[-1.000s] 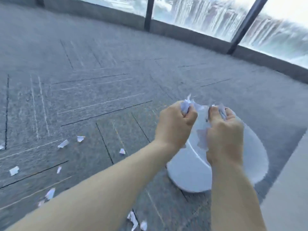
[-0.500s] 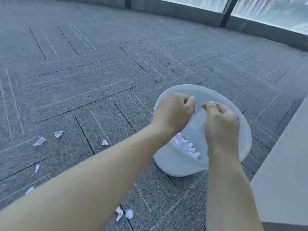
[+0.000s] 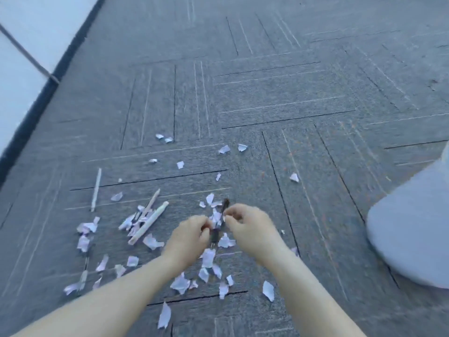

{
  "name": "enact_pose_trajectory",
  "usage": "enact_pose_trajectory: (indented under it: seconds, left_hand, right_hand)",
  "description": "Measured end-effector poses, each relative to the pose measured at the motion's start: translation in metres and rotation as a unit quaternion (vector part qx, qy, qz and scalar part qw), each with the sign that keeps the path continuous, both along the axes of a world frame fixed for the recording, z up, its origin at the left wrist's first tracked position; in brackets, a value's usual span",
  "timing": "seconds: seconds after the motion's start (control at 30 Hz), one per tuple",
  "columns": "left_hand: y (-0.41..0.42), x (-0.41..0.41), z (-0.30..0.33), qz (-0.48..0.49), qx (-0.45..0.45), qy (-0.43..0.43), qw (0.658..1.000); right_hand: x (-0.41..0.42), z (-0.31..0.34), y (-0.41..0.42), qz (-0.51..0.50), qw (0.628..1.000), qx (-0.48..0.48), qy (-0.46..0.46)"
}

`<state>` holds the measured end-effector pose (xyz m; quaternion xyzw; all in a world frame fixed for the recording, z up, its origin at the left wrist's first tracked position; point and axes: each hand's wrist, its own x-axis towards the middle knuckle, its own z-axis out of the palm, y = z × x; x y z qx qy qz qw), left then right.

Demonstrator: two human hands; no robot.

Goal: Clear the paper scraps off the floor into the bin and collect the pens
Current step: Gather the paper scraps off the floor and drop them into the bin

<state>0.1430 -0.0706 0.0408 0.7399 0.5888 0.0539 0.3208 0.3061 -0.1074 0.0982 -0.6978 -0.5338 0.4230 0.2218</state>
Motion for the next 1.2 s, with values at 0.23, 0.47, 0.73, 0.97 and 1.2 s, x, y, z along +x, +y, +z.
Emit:
enact_pose_trajectory:
  seconds: [0.23, 0.47, 0.73, 0.97, 1.2]
  left_hand:
    - [-0.019, -0.127, -0.038, 0.214, 0.032, 0.109, 0.97]
    - [0.022, -0.141, -0.047, 0.152, 0.071, 0.194, 0.966]
    - [0.052, -0.139, -0.045, 0.046, 0.107, 0.24, 0.964]
    - [0.042, -0.197, -0.043, 0.189, 0.143, 0.158, 0.958]
    - [0.097, -0.242, -0.031, 0.354, 0.125, 0.132, 0.917]
  right_hand:
    - [-0.099, -0.053, 0.01, 0.148, 0.985, -0.068, -0.051]
    - [-0.139, -0.071, 0.049, 0.181, 0.975, -0.053, -0.116]
    - [-0.15, -0.084, 0.074, 0.183, 0.962, 0.005, -0.202]
    - [-0.173, -0.101, 0.143, 0.275, 0.895, 0.059, -0.347]
    - [-0.162, -0.1, 0.152, 0.361, 0.871, 0.057, -0.329]
